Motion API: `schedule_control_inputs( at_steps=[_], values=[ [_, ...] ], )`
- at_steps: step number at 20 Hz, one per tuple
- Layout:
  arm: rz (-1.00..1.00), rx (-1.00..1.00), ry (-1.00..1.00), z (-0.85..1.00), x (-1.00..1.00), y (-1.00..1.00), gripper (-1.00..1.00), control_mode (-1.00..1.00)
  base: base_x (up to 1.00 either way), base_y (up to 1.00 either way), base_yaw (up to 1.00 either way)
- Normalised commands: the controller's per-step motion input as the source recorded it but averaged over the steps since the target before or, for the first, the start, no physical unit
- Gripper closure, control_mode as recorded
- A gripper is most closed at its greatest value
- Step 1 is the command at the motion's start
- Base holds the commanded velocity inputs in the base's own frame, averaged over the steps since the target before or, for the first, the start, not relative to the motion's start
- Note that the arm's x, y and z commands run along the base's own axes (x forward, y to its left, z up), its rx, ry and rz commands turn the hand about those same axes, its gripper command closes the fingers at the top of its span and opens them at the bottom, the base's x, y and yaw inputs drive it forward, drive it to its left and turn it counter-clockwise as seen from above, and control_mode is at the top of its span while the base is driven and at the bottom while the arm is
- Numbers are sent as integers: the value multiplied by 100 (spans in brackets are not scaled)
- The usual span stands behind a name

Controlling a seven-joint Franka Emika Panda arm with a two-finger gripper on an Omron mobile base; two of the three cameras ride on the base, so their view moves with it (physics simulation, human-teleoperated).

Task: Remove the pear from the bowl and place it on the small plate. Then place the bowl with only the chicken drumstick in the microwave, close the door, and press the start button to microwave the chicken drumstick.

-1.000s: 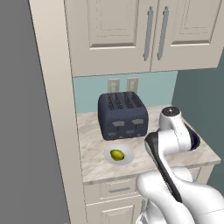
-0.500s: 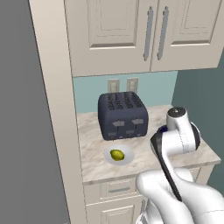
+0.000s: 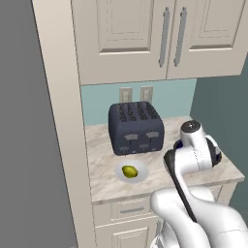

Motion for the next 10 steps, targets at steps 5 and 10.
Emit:
schedule_control_inputs(
  at_steps=[5, 10],
  values=[
    [1, 0, 7, -28, 55, -2, -100, -100, 0, 0, 0],
    [1, 0, 7, -27, 46, 0, -100, -100, 0, 0, 0]
  ],
)
